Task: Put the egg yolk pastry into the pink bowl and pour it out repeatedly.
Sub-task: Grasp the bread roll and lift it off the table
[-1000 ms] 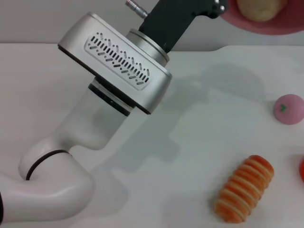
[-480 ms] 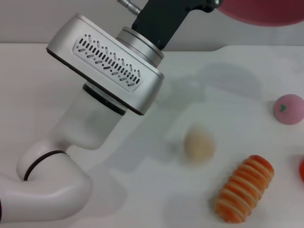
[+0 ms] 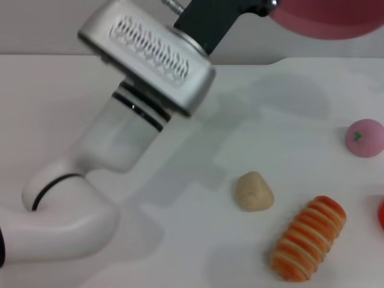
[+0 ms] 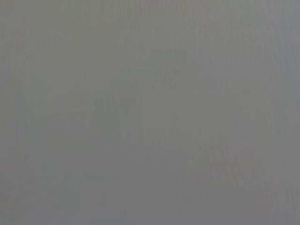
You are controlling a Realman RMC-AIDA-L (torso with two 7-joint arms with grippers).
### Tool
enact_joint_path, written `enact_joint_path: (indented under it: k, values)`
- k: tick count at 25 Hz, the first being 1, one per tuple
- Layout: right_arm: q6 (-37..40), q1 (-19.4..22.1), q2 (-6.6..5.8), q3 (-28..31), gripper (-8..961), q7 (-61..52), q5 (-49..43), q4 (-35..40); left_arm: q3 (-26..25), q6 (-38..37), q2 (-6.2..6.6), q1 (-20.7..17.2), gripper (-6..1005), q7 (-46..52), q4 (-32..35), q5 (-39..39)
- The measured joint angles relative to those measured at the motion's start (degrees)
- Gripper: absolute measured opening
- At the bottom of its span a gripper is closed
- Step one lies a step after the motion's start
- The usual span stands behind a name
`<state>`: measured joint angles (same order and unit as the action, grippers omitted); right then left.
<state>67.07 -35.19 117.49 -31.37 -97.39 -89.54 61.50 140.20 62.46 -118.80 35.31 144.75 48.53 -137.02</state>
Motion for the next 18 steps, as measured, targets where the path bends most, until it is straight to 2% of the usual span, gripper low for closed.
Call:
enact_joint_path:
  k: [1, 2, 3, 6, 7, 8, 9, 10, 11, 13, 16, 17, 18]
  values:
    - [0.3, 0.1, 0.01, 0.0, 499, 0.0, 0.2, 0.4, -2.5, -6.0, 0.07, 0.9, 41, 1.5, 0.3, 0.3]
    - [0.6, 0.2, 0.02, 0.0, 498, 0.0, 0.4, 0.8, -2.5, -6.0, 0.07, 0.9, 41, 1.5, 0.3, 0.3]
    - [2.4, 0.6, 0.06, -0.5, 497, -0.2, 1.8, 2.7, -6.3, -13.8, 0.16, 2.4, 41, 5.0, 0.4, 0.4]
    - [4.6, 1.3, 0.08, -1.9, 495, -0.9, 3.8, 5.8, -6.3, -13.8, 0.16, 2.4, 41, 5.0, 0.4, 0.4]
    - [5.8, 1.7, 0.08, -2.8, 494, -1.5, 4.6, 7.6, -12.6, -27.4, 0.24, 5.1, 41, 7.8, 0.6, 0.4]
    - [6.9, 2.0, 0.06, -3.8, 494, -2.1, 5.3, 9.7, -16.5, -35.3, 0.20, 7.0, 41, 8.5, 0.8, 0.5]
    - [8.4, 2.4, 0.00, -4.9, 493, -2.8, 5.8, 12.2, -18.1, -38.7, 0.19, 7.8, 41, 8.7, 0.8, 0.5]
    - [9.9, 2.8, -0.11, -6.1, 492, -3.5, 6.2, 14.7, -18.1, -38.7, 0.19, 7.8, 41, 8.7, 0.8, 0.5]
    - [11.6, 3.1, -0.26, -7.2, 492, -4.2, 6.3, 17.4, -20.3, -43.1, 0.19, 8.9, 41, 9.0, 0.8, 0.5]
    - [15.0, 3.5, -0.67, -9.5, 490, -6.4, 5.5, 22.7, -30.1, -59.9, 0.20, 13.0, 41, 9.3, 0.6, 0.7]
    - [20.5, 2.9, -1.77, -12.9, 488, -11.7, 0.5, 31.4, -32.6, -64.0, 0.20, 13.9, 41, 9.2, 0.5, 0.7]
    - [22.4, 2.5, -2.11, -14.3, 487, -13.9, -2.2, 34.5, -35.6, -68.7, 0.29, 15.0, 41, 8.9, 0.3, 0.7]
    - [24.4, 2.0, -2.39, -15.8, 487, -16.2, -4.9, 37.4, -42.2, -77.4, 0.54, 17.0, 41, 7.5, -0.4, 0.7]
